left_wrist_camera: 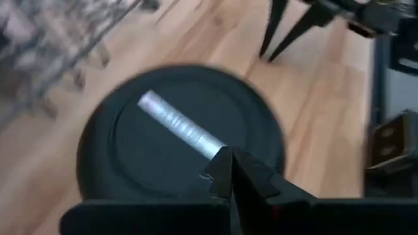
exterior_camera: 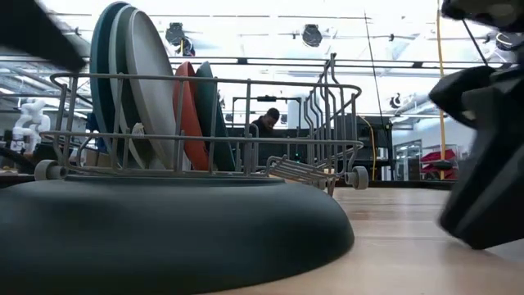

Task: Sort dishes
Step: Put the black plate in the dish rack

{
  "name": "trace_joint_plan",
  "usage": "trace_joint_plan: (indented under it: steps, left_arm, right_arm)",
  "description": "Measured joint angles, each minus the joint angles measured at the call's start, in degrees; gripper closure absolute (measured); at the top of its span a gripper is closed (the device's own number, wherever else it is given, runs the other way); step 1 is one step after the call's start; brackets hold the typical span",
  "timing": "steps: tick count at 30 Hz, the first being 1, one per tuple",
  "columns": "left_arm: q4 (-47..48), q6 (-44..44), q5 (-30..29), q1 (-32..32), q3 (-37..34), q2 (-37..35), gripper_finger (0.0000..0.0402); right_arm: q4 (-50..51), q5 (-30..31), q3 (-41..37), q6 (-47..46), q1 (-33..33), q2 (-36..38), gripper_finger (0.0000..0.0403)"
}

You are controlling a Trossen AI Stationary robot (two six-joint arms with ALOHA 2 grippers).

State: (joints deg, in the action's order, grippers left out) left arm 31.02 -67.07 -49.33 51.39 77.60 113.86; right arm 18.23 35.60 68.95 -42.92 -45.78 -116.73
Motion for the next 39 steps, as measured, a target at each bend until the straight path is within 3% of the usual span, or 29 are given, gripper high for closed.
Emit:
trace_joint_plan:
  steps: [3,6,13,19,29,35,39]
  left_arm:
    - [-2.5,-6.7,-0.5,2.2,-4.4,0.0,0.0368]
    - [-4.3,-7.6,1.3,4.2,-6.6,0.0,0.0330]
    - [-2.2,-2.0,1.0,6.1,-7.2,0.0,0.0207]
    - [-0.7,-0.8,1.3,4.8,-10.8,0.1,0.0123]
    - [-3.3,-3.5,6.2,5.0,-17.7,-0.4,0.0111]
    - [-11.1,0.1,6.1,5.0,-21.5,-0.6,0.0111]
    - [-14.5,1.3,5.6,5.4,-23.9,-1.3,0.0111]
  right_arm:
    - [-0.3,0.3,0.0,0.2,0.5,-0.2,0.0320]
    - [-1.8,1.3,0.0,1.6,0.7,0.2,0.0281]
    - [-6.3,3.1,0.0,9.0,1.5,0.6,0.0191]
    - [-9.3,-2.5,-2.5,10.9,4.6,0.6,0.0146]
    - [-11.5,-6.7,-4.1,13.8,6.8,1.0,0.0142]
    - [-11.0,-17.0,-4.1,17.5,11.6,1.4,0.0131]
    - [-11.2,-19.4,-4.1,20.9,13.7,1.4,0.0116]
